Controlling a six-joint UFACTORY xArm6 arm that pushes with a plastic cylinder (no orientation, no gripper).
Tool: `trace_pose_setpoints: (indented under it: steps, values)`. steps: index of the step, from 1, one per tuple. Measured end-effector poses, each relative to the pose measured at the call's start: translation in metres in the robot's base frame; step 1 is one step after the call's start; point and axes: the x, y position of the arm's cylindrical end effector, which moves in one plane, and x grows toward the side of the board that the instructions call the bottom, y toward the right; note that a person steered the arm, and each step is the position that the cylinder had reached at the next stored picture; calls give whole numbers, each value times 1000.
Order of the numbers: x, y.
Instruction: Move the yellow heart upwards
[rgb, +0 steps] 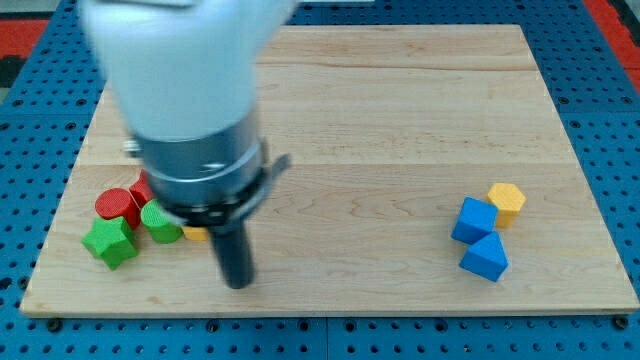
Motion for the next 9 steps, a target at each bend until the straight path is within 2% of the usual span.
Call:
trace_pose_setpoints:
  steps: [1, 2, 3, 4, 5, 6, 7, 8, 9]
  values:
    - [-78, -15]
    - [-117, -8]
    - [-86, 37]
    - [-46, 6]
    - [-77, -61]
    - [-130, -41]
    - [-162, -36]
    - [-221, -36]
    - [-236, -21]
